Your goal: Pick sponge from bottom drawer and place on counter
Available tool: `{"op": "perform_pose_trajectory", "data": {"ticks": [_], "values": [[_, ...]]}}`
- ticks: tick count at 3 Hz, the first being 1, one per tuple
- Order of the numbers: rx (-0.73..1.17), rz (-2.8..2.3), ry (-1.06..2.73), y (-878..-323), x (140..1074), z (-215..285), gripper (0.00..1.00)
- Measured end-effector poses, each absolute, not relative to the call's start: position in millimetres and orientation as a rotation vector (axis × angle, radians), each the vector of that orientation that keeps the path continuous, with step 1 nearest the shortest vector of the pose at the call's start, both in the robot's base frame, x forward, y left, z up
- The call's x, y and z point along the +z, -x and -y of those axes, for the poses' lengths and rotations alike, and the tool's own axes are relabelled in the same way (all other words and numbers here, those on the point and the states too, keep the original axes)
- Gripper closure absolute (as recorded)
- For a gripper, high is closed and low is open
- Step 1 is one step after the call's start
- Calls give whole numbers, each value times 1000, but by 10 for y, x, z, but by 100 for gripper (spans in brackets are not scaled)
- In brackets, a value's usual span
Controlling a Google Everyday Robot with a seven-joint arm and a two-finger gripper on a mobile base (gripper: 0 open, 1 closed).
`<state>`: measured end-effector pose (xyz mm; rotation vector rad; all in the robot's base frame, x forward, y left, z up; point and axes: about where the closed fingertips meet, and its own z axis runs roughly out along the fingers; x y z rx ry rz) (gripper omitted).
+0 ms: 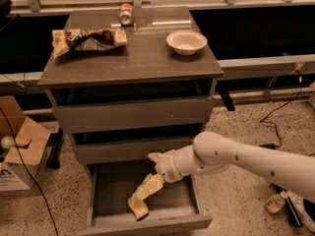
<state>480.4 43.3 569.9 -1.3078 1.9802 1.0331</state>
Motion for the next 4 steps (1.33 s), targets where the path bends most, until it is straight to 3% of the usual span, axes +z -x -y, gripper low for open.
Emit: {"op": "perform_pose_trajectory", "data": {"ticks": [2,4], "values": [[1239,-1902,1246,-5064,4569,-816,0],[1241,-1950,1198,-5060,4295,-851,0]]}}
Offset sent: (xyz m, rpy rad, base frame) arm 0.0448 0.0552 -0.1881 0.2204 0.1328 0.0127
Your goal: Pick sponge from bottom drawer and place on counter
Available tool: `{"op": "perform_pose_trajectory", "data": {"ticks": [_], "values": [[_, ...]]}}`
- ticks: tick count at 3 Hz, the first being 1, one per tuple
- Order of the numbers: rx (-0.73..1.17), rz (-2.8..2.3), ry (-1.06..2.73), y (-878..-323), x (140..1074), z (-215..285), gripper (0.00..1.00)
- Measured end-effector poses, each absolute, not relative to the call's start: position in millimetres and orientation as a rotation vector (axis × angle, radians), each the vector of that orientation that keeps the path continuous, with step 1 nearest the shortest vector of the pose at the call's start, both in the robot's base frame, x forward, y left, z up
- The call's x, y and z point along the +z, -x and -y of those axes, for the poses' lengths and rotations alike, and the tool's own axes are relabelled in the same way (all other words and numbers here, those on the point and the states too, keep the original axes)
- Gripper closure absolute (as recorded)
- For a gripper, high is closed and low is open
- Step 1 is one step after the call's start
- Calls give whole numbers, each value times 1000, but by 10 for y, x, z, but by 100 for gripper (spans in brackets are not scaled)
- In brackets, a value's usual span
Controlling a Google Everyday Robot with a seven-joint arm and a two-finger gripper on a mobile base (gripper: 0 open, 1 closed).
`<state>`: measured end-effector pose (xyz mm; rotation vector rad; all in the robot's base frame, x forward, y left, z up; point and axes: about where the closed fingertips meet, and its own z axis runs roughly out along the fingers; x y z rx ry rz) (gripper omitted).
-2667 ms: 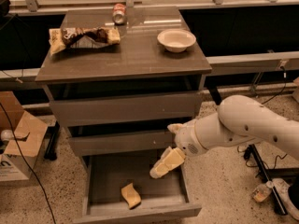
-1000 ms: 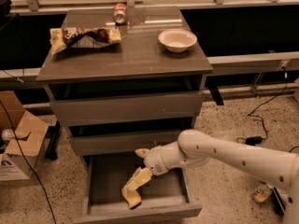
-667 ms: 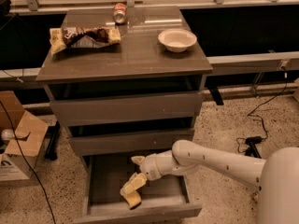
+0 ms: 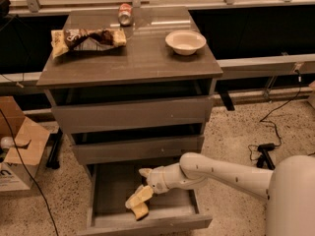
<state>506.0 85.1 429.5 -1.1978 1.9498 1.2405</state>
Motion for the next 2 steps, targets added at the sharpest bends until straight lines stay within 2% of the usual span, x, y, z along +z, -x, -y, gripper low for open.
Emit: {"op": "perform_pose_trajectory", "data": {"ticks": [2], "values": [[1129,-2072,1130,-5126,3341,-702,0]]}}
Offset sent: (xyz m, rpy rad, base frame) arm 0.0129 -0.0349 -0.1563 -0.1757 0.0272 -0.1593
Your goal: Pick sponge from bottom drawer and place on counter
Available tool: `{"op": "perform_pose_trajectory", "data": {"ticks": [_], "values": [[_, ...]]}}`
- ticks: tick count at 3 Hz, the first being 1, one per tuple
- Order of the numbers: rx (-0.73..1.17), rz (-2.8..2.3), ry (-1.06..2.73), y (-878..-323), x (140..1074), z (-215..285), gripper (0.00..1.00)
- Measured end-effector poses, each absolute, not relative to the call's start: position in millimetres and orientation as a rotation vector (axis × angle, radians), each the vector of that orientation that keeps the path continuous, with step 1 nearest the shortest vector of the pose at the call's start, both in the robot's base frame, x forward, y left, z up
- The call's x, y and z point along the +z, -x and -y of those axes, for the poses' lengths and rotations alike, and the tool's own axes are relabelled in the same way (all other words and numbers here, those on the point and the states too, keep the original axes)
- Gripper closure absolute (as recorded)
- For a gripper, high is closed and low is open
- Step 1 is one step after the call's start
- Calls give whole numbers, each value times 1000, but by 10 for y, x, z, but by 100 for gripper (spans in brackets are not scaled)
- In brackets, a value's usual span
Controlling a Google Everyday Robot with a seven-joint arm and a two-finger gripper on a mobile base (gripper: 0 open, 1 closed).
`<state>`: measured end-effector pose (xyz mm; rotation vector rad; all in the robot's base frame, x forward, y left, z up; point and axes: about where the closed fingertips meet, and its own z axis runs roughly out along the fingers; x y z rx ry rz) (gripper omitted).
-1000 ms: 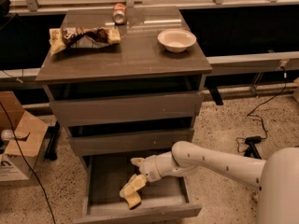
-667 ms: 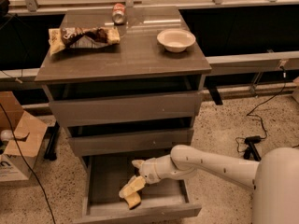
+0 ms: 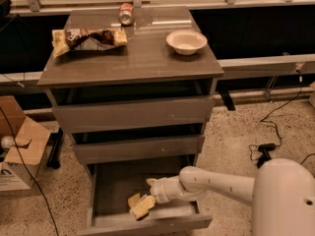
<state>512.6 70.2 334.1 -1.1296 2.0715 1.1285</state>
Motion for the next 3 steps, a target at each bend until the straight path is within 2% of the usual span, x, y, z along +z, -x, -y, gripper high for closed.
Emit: {"op": "perform_pose_trajectory", "data": {"ticks": [1,3], "values": [[1062,-2152,1135,-5253,2844,-618,0],[1015,-2214,1111,-5277,2635,-667,0]]}}
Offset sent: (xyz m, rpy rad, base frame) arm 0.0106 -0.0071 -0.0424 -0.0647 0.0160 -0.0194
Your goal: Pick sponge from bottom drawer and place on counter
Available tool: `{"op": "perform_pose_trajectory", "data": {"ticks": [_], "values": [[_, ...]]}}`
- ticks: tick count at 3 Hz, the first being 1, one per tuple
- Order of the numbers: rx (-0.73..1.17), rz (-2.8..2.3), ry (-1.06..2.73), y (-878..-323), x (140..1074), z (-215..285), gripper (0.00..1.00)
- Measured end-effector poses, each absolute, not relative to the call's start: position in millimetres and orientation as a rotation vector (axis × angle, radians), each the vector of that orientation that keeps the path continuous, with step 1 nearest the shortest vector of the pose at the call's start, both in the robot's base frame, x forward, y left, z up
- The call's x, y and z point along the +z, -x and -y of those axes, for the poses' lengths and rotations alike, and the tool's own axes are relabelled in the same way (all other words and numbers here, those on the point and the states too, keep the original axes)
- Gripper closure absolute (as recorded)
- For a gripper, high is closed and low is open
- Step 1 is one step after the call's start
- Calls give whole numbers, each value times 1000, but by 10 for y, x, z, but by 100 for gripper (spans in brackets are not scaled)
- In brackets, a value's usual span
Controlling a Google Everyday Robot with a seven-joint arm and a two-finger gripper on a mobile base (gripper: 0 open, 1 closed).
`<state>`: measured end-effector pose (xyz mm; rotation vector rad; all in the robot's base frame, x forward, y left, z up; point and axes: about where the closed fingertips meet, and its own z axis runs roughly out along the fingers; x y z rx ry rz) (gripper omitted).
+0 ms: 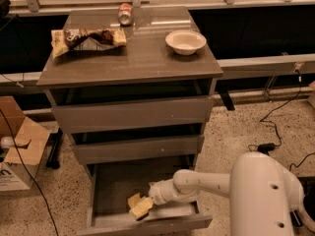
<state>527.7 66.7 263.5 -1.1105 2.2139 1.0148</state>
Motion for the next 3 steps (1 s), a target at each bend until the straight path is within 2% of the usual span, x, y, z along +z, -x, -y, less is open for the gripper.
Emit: {"op": "perform_pose_trajectory", "data": {"ticks": [3], "values": [[743,-2459,913,-5516,1532,-920,0]]}}
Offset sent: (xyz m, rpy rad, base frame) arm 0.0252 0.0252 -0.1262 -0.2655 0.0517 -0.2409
